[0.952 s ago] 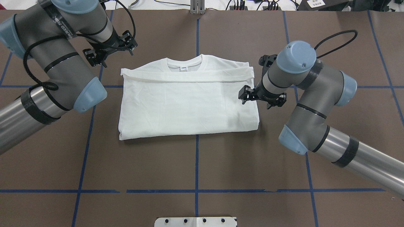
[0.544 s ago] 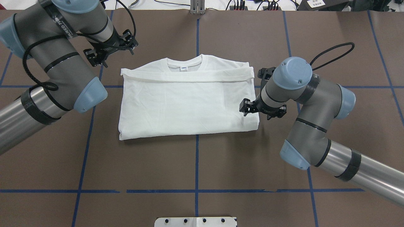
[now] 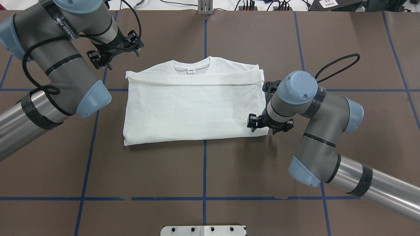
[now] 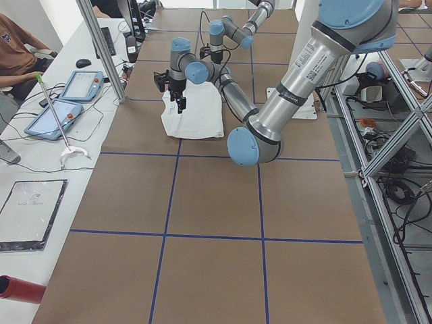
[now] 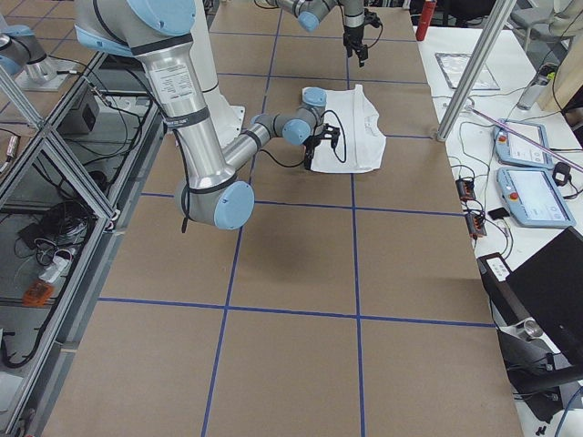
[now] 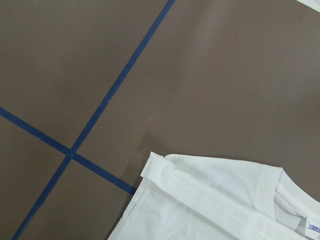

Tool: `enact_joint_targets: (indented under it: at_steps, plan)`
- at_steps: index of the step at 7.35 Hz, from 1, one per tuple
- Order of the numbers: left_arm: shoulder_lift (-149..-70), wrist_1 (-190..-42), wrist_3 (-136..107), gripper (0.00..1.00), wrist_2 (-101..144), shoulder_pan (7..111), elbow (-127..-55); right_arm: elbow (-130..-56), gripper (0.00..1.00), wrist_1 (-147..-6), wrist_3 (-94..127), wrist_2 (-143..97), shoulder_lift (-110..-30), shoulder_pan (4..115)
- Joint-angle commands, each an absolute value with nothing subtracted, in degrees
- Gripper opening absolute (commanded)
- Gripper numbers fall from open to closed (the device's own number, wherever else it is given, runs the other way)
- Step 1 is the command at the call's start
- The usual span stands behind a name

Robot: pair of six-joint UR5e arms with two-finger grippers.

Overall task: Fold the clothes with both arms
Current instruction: 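Grasp the folded shirt's side edge with the right gripper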

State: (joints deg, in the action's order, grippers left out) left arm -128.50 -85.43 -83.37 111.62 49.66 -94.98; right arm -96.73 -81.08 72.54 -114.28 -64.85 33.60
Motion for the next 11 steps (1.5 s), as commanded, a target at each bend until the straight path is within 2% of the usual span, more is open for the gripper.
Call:
enact_joint_targets:
  at_steps: [1,2,4,5,6,7,11]
  plan:
    - [-128.5,-85.3,-83.4,0.99,111.6,49.7,-95.8,-96.4,0.77,-81.1,72.4,-114.8,-64.9,33.3]
    - [-128.8,-84.3,-83.4,0.99,111.6,49.6,-95.9,-96.2,0.76,-81.2,72.4,-114.7,-64.9,33.3]
    - [-128.7,-84.2,-83.3,0.99,111.5,49.6,-96.1,-96.2,0.62,-81.2,72.4,-114.7,-65.1,33.3]
    - [-128.7,-84.1,-83.3,0.99,111.4,49.6,-96.2,-96.2,0.39,-81.2,72.4,-114.8,-65.4,33.4]
    - [-128.7,-84.2,-83.3,0.99,111.4,49.6,-96.2,-96.2,0.09,-81.2,72.4,-114.7,-65.6,33.3]
    - [-128.8,-84.1,-83.3,0.99,111.4,49.6,-96.2,-96.2,0.0,-81.2,72.4,-114.7,-65.6,33.3]
    - [-128.8,-83.0,-83.3,0.99,110.9,49.7,-96.7,-100.0,0.0,-83.6,72.0,-118.0,-65.8,36.1]
